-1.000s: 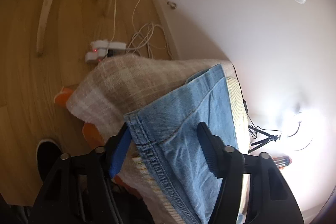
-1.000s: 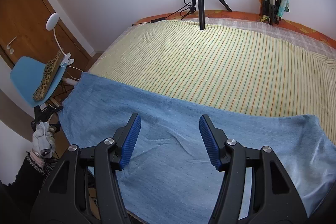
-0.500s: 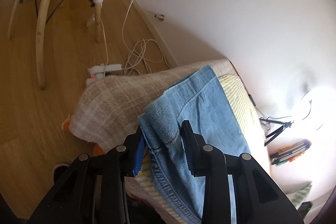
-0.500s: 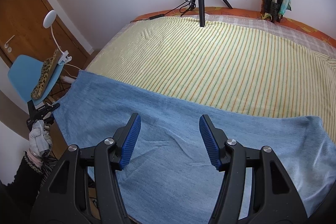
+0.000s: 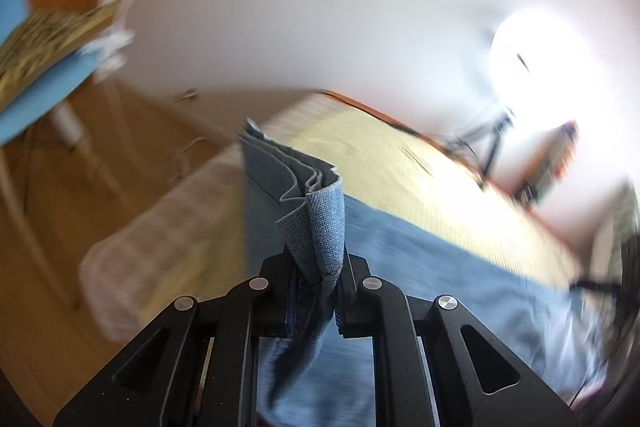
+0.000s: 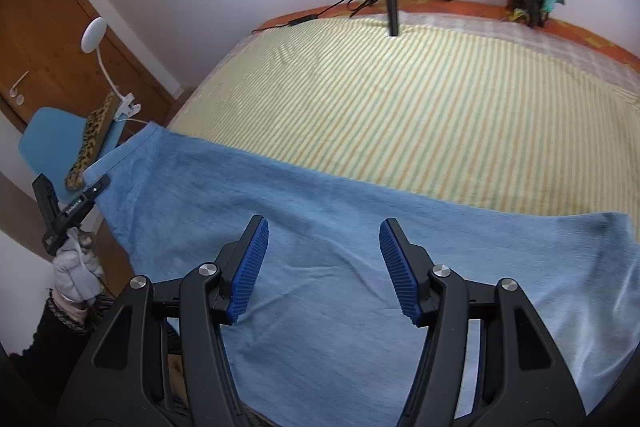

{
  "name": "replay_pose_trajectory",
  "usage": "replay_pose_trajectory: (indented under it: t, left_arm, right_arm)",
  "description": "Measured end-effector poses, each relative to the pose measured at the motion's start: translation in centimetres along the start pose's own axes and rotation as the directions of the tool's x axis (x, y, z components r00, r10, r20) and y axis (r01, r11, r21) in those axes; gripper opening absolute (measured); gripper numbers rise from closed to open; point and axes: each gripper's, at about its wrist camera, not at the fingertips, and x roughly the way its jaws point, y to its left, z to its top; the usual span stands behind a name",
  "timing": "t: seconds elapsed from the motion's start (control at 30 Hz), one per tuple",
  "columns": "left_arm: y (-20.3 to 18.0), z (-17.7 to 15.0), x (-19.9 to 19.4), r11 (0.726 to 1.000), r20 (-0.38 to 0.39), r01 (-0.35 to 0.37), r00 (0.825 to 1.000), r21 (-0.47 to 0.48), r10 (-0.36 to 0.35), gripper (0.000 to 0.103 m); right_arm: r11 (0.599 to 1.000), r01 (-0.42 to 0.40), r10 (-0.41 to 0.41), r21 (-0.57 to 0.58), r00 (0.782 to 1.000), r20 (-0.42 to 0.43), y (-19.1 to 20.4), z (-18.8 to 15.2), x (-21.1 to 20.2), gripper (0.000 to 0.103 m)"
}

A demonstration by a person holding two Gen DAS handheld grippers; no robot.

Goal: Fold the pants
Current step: 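Grasp the jeans hem with the right tool beside the left tool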

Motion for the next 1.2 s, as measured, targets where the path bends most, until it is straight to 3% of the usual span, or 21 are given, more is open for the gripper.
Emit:
replay_pose_trajectory:
  t: [0.17,0.3,0.53,0.83,0.9,0.97,1.03,1.2]
  left_arm:
    - [-5.4,-2.1,1.7,0.976,-0.072,0.091,0.994,0.197,-0.078,0.012]
    - [-7.7,-3.9,2.9,0.954,-0.128,0.140,0.986,0.265,-0.109,0.012]
    - [-7.9,-4.6,2.7,0.957,-0.148,0.186,0.977,0.224,-0.155,0.012]
    - [-8.9,-4.7,0.6,0.940,-0.142,0.275,0.958,0.202,-0.250,0.012]
    - [-9.5,-4.8,0.4,0.933,-0.148,0.291,0.953,0.214,-0.263,0.012]
    - [-10.1,-5.0,0.2,0.926,-0.159,0.308,0.948,0.218,-0.277,0.012]
    - [-10.3,-5.0,0.4,0.922,-0.170,0.324,0.941,0.211,-0.291,0.012]
    - [-12.0,-5.5,0.3,0.905,-0.195,0.360,0.927,0.227,-0.320,0.012]
  right_arm:
    - [0.989,-0.148,0.149,0.018,0.986,-0.069,3.2,2.0,3.8,0.068]
    - [0.972,-0.234,0.232,-0.003,0.965,-0.121,6.9,3.9,7.7,0.068]
    - [0.935,-0.346,0.354,0.075,0.901,-0.250,11.7,5.6,15.8,0.068]
    - [0.872,-0.413,0.477,0.263,0.838,-0.265,13.5,7.0,23.3,0.068]
    - [0.877,-0.408,0.467,0.252,0.846,-0.257,14.1,7.3,23.8,0.064]
    - [0.904,-0.374,0.419,0.206,0.871,-0.256,14.6,7.6,23.6,0.034]
    - [0.924,-0.346,0.379,0.164,0.891,-0.250,14.7,7.7,23.0,0.017]
    - [0.960,-0.274,0.280,0.053,0.942,-0.187,14.1,7.9,19.2,0.011]
